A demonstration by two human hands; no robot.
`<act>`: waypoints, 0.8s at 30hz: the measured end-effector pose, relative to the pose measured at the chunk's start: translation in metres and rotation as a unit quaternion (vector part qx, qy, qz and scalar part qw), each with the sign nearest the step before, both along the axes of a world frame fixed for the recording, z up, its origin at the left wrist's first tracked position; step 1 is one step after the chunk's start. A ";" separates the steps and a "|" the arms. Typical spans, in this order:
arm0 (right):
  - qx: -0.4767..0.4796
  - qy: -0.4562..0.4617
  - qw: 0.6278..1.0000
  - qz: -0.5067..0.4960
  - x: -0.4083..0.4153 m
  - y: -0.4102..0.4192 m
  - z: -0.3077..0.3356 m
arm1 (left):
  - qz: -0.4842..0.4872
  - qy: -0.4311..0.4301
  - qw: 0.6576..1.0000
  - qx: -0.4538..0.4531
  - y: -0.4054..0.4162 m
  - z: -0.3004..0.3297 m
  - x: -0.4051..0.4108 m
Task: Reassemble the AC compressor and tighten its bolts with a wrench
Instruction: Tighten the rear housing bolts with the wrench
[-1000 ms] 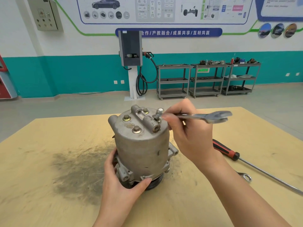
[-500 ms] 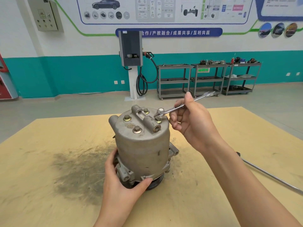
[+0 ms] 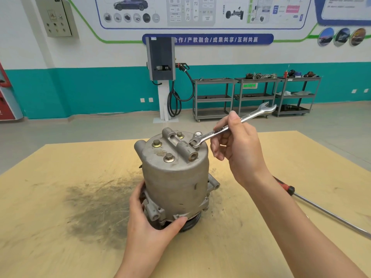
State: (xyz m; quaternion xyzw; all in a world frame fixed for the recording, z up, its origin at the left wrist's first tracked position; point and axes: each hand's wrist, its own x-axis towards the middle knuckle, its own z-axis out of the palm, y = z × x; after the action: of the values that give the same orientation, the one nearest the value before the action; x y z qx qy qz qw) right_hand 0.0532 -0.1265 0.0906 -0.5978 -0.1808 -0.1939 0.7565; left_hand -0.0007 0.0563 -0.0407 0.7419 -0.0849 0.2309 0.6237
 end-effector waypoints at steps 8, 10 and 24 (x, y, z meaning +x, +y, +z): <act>-0.135 -0.227 0.954 -0.144 -0.011 0.009 -0.005 | 0.005 0.006 1.000 0.000 0.001 -0.001 0.001; -0.176 -0.284 0.928 -0.164 -0.013 0.010 -0.003 | 0.006 0.007 1.000 0.002 0.001 -0.001 0.001; 0.016 0.039 0.999 0.025 0.001 -0.004 0.004 | 0.014 -0.005 1.000 0.014 0.001 -0.005 0.003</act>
State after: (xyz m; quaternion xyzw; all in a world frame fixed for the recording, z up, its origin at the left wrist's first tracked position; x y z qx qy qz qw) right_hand 0.0539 -0.1304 0.0945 -0.5883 -0.1632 -0.1543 0.7768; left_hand 0.0022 0.0575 -0.0456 0.7502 -0.0813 0.2422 0.6099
